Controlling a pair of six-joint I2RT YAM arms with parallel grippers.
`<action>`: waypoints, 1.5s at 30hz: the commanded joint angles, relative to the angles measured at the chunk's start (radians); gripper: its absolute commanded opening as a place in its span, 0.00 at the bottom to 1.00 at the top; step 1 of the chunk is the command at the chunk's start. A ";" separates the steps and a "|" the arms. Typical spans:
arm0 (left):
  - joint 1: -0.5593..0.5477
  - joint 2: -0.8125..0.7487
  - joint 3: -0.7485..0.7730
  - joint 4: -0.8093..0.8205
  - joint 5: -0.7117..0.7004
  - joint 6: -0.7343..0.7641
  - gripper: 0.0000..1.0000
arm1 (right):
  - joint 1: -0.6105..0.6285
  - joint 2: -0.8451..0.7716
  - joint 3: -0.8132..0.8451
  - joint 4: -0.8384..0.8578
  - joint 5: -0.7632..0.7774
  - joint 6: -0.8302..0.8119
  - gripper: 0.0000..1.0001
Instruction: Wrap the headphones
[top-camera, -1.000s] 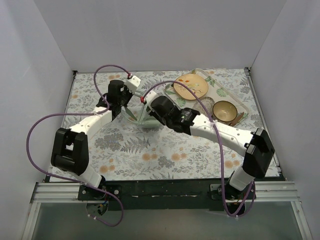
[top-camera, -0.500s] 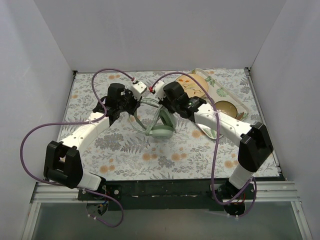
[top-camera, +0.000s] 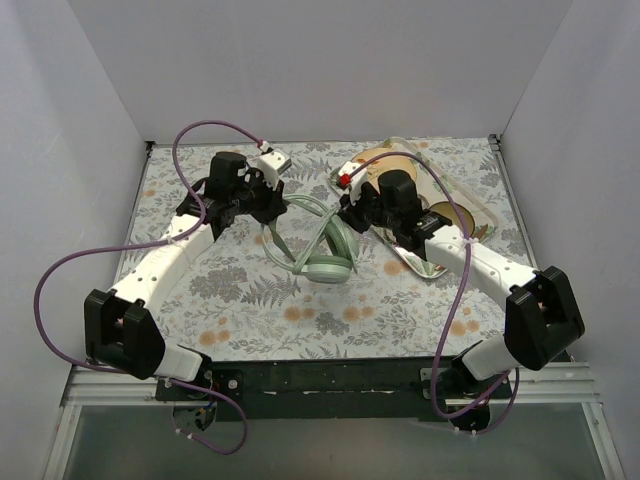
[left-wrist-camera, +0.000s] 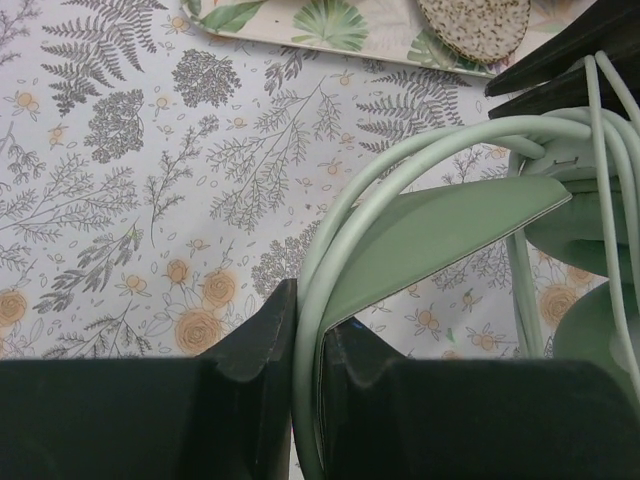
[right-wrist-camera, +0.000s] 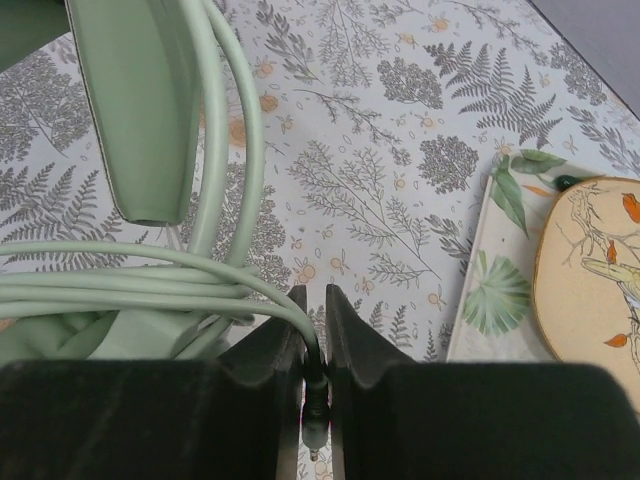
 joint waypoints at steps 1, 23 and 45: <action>-0.005 -0.059 0.074 -0.092 0.074 -0.042 0.00 | -0.023 -0.012 -0.029 0.149 -0.101 0.026 0.22; -0.005 -0.040 0.150 -0.189 -0.107 0.017 0.00 | -0.026 0.001 -0.211 0.324 -0.117 0.057 0.69; 0.138 0.069 0.133 -0.135 -0.121 -0.058 0.00 | -0.103 -0.064 -0.371 0.298 -0.004 0.101 0.87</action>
